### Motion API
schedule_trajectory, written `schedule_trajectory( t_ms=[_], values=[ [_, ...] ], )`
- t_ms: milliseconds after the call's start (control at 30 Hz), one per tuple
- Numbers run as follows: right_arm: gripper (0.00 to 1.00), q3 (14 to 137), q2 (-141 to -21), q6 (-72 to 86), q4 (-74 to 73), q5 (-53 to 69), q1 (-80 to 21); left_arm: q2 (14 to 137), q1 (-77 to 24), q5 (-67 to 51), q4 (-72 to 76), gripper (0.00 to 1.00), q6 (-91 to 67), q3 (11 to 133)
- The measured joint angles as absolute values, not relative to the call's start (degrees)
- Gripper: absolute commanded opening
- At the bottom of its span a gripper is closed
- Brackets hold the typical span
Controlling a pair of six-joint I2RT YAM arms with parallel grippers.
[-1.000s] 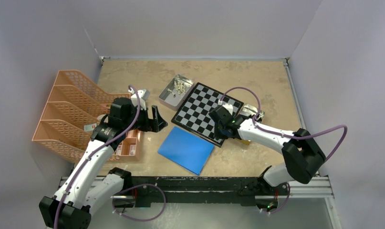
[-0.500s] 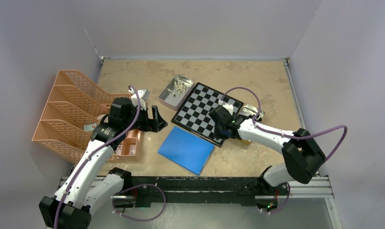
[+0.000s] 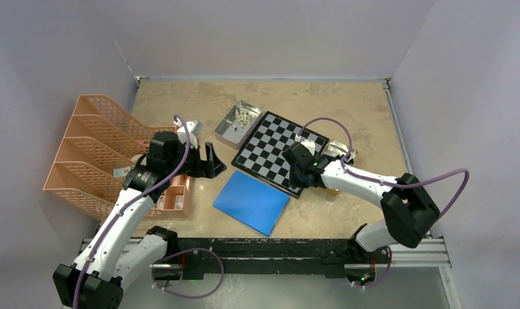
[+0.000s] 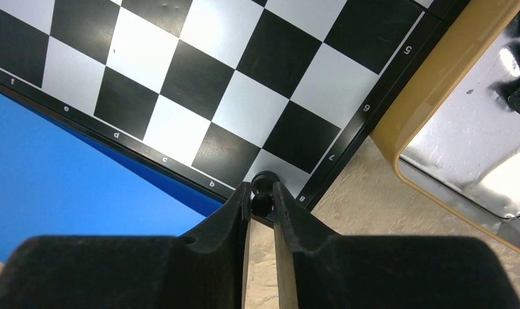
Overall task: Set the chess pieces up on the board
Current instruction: Place the chess piece on the chessboard.
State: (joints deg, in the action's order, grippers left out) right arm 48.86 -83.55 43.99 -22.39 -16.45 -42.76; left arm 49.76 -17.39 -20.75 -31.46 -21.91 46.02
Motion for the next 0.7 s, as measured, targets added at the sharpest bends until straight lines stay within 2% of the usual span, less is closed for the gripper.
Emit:
schedule_trajectory(
  t_ms=[467, 700],
  values=[
    [0.33, 48.9, -83.11, 44.16, -23.79, -15.57, -42.76, 49.76, -17.39, -20.75, -31.48, 0.81, -21.91, 46.02],
    [0.33, 51.64, -82.11, 44.42, -25.39, -15.38, -42.76, 49.74, -17.39, -20.73, -31.57, 0.81, -21.91, 46.02]
  ],
)
